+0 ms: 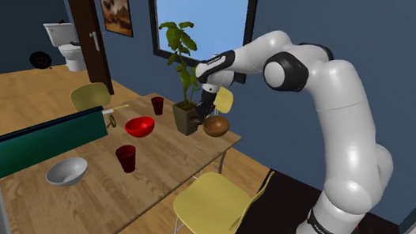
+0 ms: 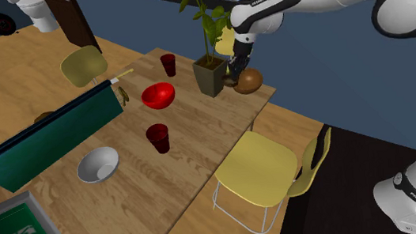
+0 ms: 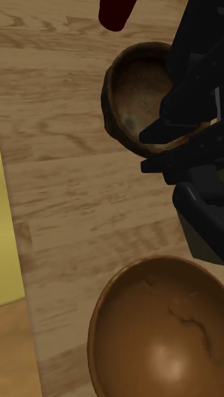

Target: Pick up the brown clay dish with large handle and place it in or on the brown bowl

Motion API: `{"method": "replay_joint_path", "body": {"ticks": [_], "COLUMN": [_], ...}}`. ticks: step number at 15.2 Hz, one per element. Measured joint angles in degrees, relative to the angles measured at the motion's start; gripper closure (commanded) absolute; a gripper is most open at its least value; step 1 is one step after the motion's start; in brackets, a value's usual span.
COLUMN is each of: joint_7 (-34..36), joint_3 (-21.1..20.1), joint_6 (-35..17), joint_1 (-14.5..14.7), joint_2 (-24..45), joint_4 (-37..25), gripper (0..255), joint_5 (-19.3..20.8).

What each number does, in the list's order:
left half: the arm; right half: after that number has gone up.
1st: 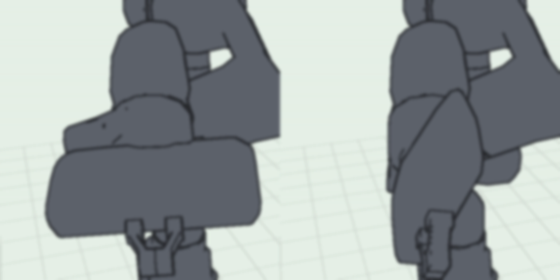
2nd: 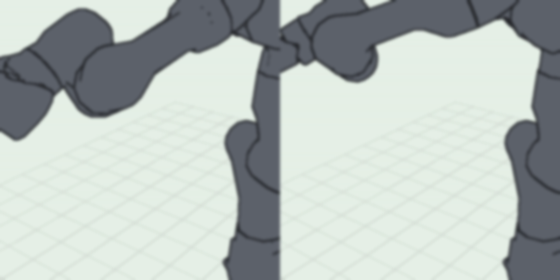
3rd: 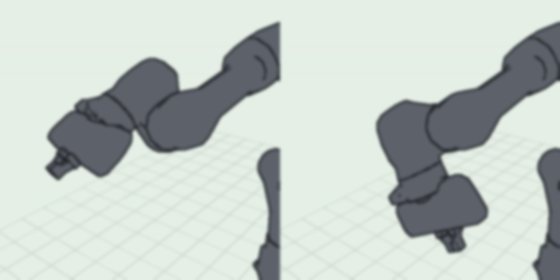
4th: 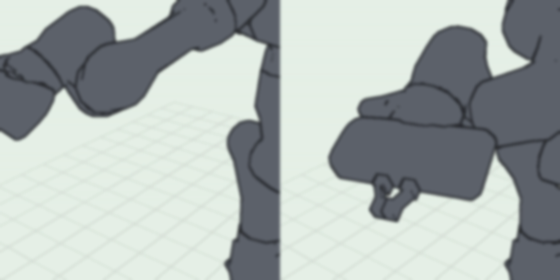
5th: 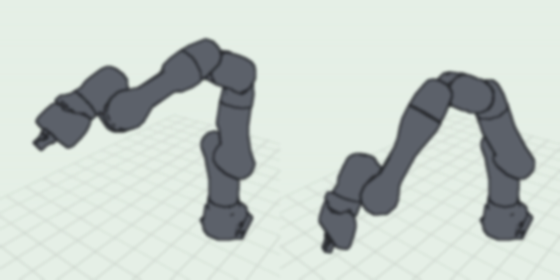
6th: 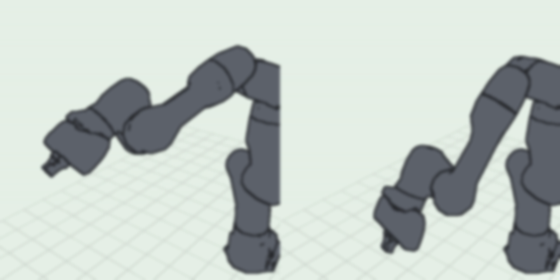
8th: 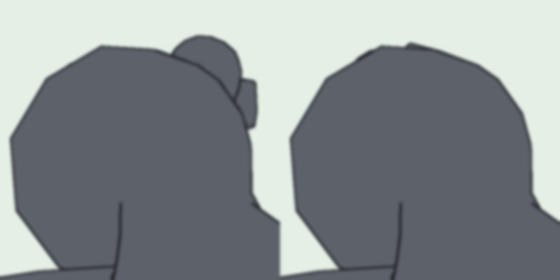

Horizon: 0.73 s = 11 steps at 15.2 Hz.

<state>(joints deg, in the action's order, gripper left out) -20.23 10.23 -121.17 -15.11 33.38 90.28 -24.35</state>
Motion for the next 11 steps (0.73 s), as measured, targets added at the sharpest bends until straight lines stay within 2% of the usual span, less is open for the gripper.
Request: {"method": "replay_joint_path", "body": {"ticks": [8,11], "joint_7": [-5.7,-7.4], "joint_3": [1.2,1.5], "joint_6": [7.9,12.3], "joint_1": [-8.1,-11.7], "joint_2": [8.6,12.7], "joint_4": [-14.4,-22.4], "gripper": [255,255], "joint_5": [-0.3,-0.3]}}
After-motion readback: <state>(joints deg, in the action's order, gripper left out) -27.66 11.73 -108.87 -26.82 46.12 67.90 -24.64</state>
